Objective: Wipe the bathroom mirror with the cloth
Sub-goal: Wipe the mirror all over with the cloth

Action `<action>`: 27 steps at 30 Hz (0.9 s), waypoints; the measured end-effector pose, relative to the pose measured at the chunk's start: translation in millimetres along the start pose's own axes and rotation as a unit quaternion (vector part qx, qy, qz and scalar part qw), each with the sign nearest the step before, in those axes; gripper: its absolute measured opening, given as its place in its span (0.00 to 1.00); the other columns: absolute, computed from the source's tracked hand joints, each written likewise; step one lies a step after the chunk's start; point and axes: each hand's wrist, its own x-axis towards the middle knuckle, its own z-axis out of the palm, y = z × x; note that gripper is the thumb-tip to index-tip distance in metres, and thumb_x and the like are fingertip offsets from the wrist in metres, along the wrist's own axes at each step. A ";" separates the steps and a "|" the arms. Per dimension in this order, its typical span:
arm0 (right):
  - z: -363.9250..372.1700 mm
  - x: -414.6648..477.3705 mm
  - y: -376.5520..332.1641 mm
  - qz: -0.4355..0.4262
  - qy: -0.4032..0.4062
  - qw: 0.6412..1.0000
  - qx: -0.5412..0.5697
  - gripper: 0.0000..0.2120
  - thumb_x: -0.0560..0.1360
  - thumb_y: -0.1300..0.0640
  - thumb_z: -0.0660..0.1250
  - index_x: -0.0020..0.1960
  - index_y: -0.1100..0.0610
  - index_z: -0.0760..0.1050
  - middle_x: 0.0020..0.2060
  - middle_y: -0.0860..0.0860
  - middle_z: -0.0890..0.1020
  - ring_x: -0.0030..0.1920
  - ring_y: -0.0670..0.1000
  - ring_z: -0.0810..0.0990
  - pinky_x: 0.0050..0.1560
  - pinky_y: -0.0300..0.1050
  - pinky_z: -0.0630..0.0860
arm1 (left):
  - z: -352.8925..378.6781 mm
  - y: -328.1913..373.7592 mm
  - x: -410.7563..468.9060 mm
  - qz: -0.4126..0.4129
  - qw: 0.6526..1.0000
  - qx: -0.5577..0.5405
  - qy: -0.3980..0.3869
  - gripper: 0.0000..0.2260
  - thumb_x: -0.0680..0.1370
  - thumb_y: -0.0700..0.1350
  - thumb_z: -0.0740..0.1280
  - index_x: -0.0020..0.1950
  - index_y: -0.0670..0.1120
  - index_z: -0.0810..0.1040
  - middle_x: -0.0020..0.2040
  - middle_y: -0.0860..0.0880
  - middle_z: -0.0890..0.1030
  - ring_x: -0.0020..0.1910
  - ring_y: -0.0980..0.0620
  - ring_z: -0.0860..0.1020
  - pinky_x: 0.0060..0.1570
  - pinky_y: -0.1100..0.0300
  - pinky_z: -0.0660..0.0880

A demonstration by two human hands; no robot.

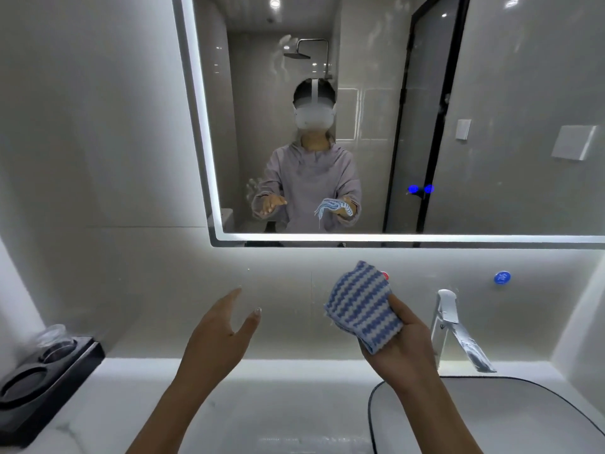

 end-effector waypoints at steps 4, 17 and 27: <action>18.4 20.4 34.3 -0.013 -0.009 1.000 0.006 0.17 0.79 0.52 0.58 0.59 0.63 0.74 0.46 0.61 0.84 0.41 0.60 0.85 0.33 0.52 0.81 | -28.3 -27.7 26.7 0.022 1.000 0.015 0.001 0.27 0.77 0.59 0.60 0.74 0.50 0.63 0.73 0.51 0.67 0.72 0.52 0.65 0.65 0.59 0.63; 58.4 58.1 87.2 -0.063 -0.005 0.998 -0.007 0.17 0.75 0.54 0.60 0.60 0.62 0.73 0.47 0.61 0.84 0.41 0.60 0.85 0.32 0.52 0.81 | -70.8 -71.4 79.4 0.086 0.995 0.048 0.006 0.29 0.77 0.57 0.61 0.76 0.49 0.59 0.75 0.50 0.63 0.74 0.52 0.60 0.69 0.58 0.60; 64.8 69.8 62.6 -0.061 -0.006 0.998 -0.029 0.18 0.80 0.52 0.56 0.63 0.61 0.72 0.48 0.62 0.84 0.45 0.61 0.84 0.34 0.54 0.82 | -60.6 -58.1 100.5 0.107 0.991 0.072 0.024 0.31 0.77 0.58 0.61 0.76 0.48 0.57 0.76 0.49 0.61 0.75 0.51 0.58 0.70 0.56 0.60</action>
